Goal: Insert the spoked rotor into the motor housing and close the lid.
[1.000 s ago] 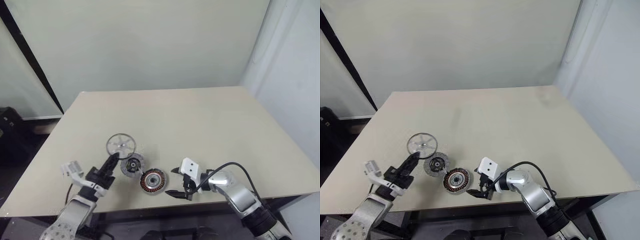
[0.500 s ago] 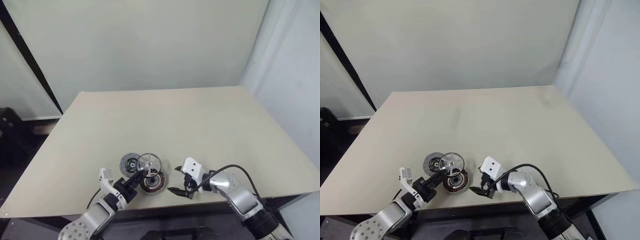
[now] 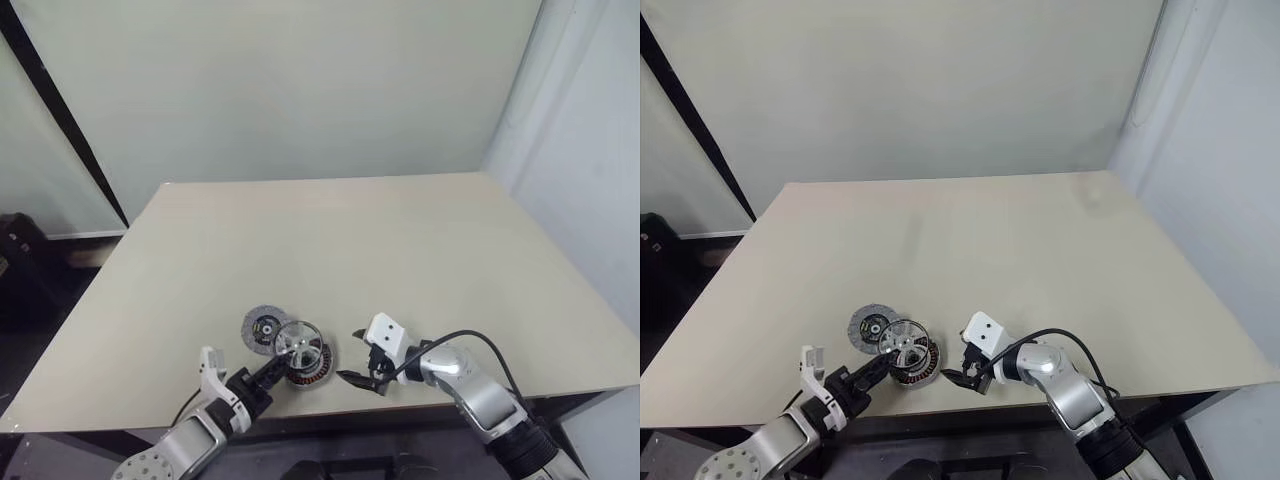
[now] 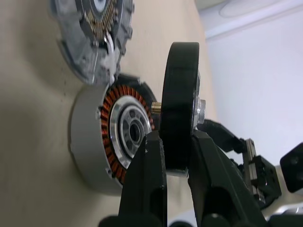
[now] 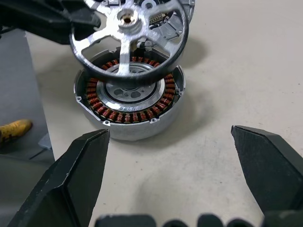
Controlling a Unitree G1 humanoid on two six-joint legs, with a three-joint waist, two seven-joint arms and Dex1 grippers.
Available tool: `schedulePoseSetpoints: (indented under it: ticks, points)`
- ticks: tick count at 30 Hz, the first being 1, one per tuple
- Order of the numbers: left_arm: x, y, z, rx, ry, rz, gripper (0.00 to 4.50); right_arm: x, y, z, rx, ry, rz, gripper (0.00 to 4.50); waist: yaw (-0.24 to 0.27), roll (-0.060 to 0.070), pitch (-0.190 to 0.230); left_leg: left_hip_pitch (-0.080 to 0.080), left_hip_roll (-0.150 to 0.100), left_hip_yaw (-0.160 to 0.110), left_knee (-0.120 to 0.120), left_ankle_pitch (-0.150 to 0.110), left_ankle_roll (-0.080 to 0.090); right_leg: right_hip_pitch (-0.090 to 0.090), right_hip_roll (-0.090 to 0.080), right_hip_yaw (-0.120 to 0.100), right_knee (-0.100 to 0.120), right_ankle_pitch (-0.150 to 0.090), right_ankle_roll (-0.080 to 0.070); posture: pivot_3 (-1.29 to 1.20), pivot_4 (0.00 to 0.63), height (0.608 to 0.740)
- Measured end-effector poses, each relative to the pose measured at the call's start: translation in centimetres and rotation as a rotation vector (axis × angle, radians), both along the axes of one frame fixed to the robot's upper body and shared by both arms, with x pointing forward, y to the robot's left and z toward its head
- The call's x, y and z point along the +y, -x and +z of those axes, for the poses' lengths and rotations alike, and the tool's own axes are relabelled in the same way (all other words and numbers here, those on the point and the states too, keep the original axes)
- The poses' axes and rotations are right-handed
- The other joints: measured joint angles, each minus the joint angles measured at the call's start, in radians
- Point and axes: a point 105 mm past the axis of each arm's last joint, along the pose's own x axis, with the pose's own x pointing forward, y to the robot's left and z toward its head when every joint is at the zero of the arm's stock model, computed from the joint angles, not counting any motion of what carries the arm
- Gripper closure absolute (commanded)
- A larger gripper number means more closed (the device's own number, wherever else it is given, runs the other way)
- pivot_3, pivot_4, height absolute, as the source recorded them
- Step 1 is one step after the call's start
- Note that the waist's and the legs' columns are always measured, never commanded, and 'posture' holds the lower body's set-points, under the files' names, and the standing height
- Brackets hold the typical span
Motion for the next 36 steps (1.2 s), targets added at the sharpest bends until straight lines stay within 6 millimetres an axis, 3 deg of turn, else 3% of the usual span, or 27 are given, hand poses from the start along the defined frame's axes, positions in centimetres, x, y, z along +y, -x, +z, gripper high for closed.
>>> schedulePoseSetpoints:
  ticks: [12, 24, 28, 36]
  points:
    - [-0.5, 0.4, -1.5, 0.046, 0.014, -0.045, 4.24, 0.0, -0.2, 0.1, -0.01, -0.001, -0.014, 0.0, 0.0, 0.0, 0.0, 0.0, 0.0, 0.0, 0.0, -0.001, -0.001, 0.0, 0.0, 0.0, 0.0, 0.0, 0.0, 0.0, 0.0, 0.74]
    - [-0.4, -0.5, -0.5, -0.031, -0.033, -0.071, 0.2, 0.0, -0.3, 0.1, -0.017, -0.002, -0.024, 0.0, 0.0, 0.001, 0.0, 0.0, 0.0, 0.0, 0.0, -0.001, -0.002, 0.0, 0.0, 0.0, 0.0, 0.0, 0.0, 0.0, 0.0, 0.74]
    - [-0.6, -0.2, 0.8, -0.071, -0.079, -0.135, 0.2, 0.0, -0.3, 0.1, -0.018, -0.003, -0.024, 0.0, 0.0, 0.001, 0.0, 0.0, 0.0, 0.0, 0.0, -0.001, -0.002, 0.0, 0.0, 0.0, 0.0, 0.0, 0.0, 0.0, 0.0, 0.74]
    - [-2.8, -0.6, 6.7, -0.294, -0.136, -0.282, 0.2, -0.2, -1.1, 0.3, -0.042, -0.003, -0.047, 0.0, 0.001, 0.001, 0.0, 0.0, 0.0, 0.0, 0.0, -0.001, -0.002, 0.0, 0.0, 0.0, 0.0, 0.0, 0.0, 0.0, 0.0, 0.74]
